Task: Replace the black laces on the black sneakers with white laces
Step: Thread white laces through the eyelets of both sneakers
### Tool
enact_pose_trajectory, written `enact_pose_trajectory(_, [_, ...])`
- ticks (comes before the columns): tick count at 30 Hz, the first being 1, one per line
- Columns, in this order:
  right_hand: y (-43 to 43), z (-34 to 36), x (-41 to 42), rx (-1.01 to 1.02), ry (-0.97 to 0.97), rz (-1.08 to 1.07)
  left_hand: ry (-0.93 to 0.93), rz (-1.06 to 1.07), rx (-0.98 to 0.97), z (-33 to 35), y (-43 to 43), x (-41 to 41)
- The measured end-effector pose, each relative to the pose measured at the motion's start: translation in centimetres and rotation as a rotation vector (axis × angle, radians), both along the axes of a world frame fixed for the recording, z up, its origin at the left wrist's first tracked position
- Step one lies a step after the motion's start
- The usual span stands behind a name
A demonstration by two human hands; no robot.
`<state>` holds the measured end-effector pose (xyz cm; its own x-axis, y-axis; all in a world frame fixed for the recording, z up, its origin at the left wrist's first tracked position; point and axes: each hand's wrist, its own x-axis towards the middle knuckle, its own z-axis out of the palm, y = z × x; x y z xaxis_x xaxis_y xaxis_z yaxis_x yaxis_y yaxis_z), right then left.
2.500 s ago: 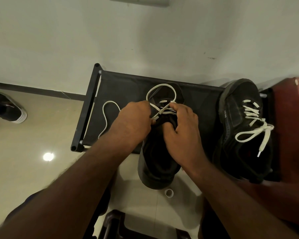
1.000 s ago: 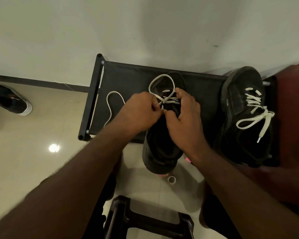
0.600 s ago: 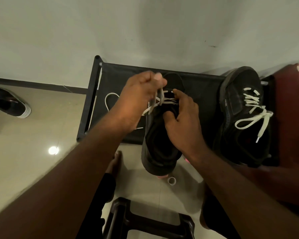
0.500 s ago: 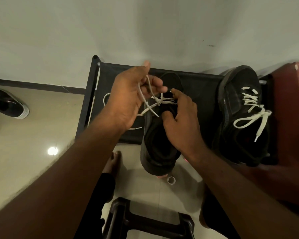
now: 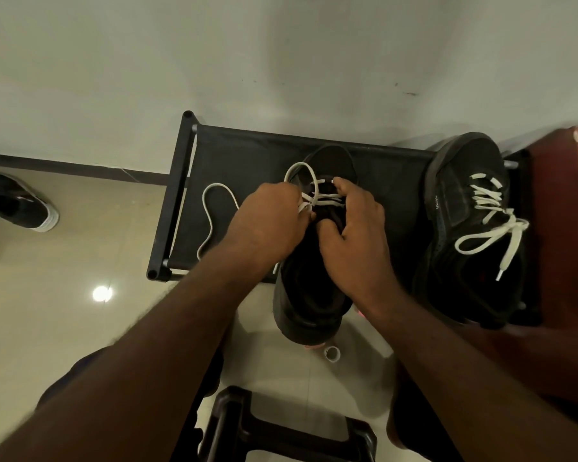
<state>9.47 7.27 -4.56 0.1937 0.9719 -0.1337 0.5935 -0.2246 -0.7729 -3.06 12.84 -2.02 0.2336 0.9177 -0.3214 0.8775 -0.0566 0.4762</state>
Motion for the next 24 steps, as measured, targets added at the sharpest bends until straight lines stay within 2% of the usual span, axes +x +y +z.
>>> enact_pose_trajectory(5, [0.1,0.0,0.0,0.004,-0.004,-0.004,-0.015,-0.015,-0.039,-0.3,0.1,0.0])
enact_pose_trajectory(11, [0.1,-0.1,0.0,0.0,0.005,-0.004,-0.174,0.018,-0.178,-0.1,0.4,-0.4])
enact_pose_trajectory(13, [0.0,-0.1,0.1,0.006,0.013,0.002,-0.369,0.122,-0.264,0.6,0.5,-0.9])
enact_pose_trajectory(17, [0.0,-0.1,0.2,0.01,0.018,0.006,-1.115,0.297,-0.506,2.9,1.3,-2.1])
enact_pose_trajectory(18, [0.0,-0.1,0.2,0.008,0.021,0.006,-1.205,0.336,-0.477,3.0,1.4,-2.2])
enact_pose_trajectory(20, [0.1,-0.1,0.2,0.007,0.022,0.007,-1.197,0.396,-0.324,2.8,1.5,-2.2])
enact_pose_trajectory(22, [0.1,-0.2,0.3,0.009,0.02,0.006,-1.219,0.458,-0.324,2.7,1.5,-2.0])
enact_pose_trajectory(23, [0.1,-0.1,0.2,0.007,0.018,0.007,-1.18,0.492,-0.364,2.7,1.3,-1.8])
enact_pose_trajectory(24, [0.1,-0.1,0.2,0.006,0.017,0.006,-1.042,0.49,-0.352,2.5,1.3,-1.7])
